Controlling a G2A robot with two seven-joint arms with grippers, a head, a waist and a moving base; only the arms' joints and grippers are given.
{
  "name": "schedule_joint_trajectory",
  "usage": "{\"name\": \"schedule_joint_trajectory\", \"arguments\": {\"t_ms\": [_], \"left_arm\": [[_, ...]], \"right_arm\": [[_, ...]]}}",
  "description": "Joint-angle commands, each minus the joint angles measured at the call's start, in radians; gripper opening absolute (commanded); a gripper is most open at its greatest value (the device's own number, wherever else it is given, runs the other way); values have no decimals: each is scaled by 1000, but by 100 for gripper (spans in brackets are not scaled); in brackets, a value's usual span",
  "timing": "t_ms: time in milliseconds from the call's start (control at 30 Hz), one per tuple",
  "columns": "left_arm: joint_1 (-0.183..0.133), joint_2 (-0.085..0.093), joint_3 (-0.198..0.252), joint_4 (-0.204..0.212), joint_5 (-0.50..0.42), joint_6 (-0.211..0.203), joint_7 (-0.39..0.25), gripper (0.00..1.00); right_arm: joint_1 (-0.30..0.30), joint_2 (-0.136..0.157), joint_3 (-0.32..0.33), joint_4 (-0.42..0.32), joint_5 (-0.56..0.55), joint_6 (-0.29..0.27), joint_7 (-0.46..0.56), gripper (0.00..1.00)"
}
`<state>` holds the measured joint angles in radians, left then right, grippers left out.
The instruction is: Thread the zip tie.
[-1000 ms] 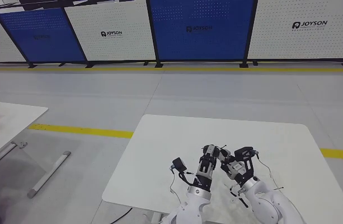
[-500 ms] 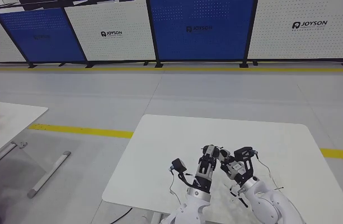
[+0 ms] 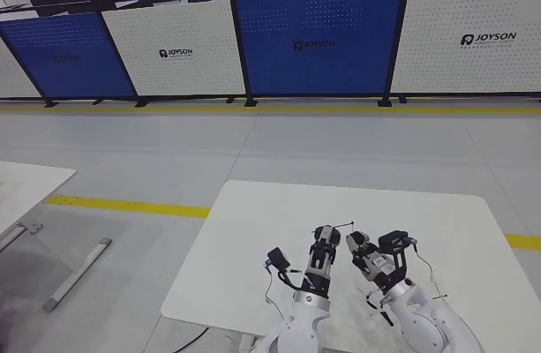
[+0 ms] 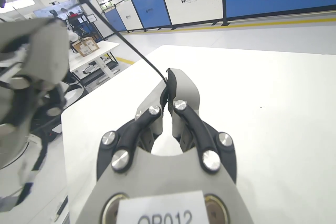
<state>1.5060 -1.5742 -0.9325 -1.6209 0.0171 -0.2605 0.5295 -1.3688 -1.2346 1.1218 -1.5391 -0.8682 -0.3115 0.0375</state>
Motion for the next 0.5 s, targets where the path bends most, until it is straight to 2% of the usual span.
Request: {"name": "schedule_joint_trajectory", "arguments": {"t_ms": [0,200,467], "left_arm": [[-16,-3,-8,23,-10,5,21,0],[-44,-9,-31,84,-29,14,51,0],[-56,-12,-54,156,-29,50,69,0]], "right_arm": [[-28,5,30,-20,0,0,-22,100],[-111,19,134,-71,58,-28,-121,100],[-245,38,262,-158,147,-28,-271,100]]}}
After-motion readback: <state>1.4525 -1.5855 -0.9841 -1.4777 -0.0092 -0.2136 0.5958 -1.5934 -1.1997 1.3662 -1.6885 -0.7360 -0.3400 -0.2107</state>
